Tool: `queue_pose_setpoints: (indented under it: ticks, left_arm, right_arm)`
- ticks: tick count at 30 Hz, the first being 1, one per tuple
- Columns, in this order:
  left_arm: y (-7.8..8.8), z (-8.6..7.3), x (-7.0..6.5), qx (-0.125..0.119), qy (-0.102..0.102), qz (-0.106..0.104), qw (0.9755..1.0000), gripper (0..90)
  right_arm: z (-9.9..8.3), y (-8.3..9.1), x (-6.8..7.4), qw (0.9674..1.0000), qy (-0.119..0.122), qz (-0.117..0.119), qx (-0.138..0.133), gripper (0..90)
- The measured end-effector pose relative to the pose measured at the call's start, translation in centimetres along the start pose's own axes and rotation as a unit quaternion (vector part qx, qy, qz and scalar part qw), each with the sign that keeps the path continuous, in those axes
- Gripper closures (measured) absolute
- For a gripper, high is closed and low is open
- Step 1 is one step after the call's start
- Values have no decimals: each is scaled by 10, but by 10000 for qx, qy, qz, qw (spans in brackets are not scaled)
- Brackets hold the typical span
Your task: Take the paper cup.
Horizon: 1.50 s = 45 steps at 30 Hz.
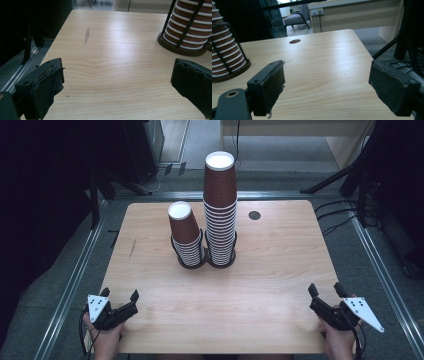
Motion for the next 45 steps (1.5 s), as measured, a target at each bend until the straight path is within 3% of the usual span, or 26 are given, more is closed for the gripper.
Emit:
queue_pose_setpoints:
  ticks: [4, 5, 6, 7, 8, 10, 17, 23, 27, 32, 37, 45]
  left_arm:
    - [0, 1, 3, -14, 167, -15, 9999, 0]
    - [1, 3, 9, -34, 475, -17, 9989, 0]
    - [1, 4, 12, -60, 618, -2, 9981, 0]
    - [1, 4, 12, -60, 618, -2, 9981, 0]
    - [1, 5, 16, -71, 791, 29, 9968, 0]
    - [1, 5, 16, -57, 796, -19, 9968, 0]
    - [1, 3, 13, 24, 750, -175, 9970, 0]
    - [-1, 0, 10, 139, 593, -142, 9980, 0]
    - [-1, 0, 10, 148, 606, -152, 9979, 0]
    - [-1, 0, 10, 158, 633, -192, 9977, 0]
    - [-1, -2, 8, 176, 513, -177, 9984, 0]
    - [-1, -2, 7, 174, 490, -181, 9985, 0]
  right_arm:
    - [12, -3, 18, 9994, 333, 115, 49, 134]
    - [17, -4, 23, 9993, 348, 163, 9, 130]
    - [23, -4, 26, 9992, 356, 189, -1, 126]
    - [23, -4, 26, 9992, 356, 189, -1, 126]
    - [34, -5, 34, 9991, 347, 247, -30, 114]
    - [39, -6, 38, 9991, 336, 275, -37, 110]
    - [73, -16, 71, 9972, 453, 573, -165, 92]
    - [96, -23, 92, 9948, 600, 769, -281, 86]
    - [112, -25, 103, 9934, 648, 871, -363, 86]
    - [127, -28, 113, 9919, 725, 949, -426, 85]
    - [135, -32, 121, 9911, 715, 1026, -447, 79]
    - [149, -39, 144, 9880, 804, 1219, -496, 68]
Point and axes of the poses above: each handheld gripper's, and its own axes: y roughly backward along the jaws, z roughly out of its top, x roughly to its left, the point moved 10 cm from there along -y, roughly forward along the jaws, and after that the axes turned 11 degrees about y, right-handed, at the moved point
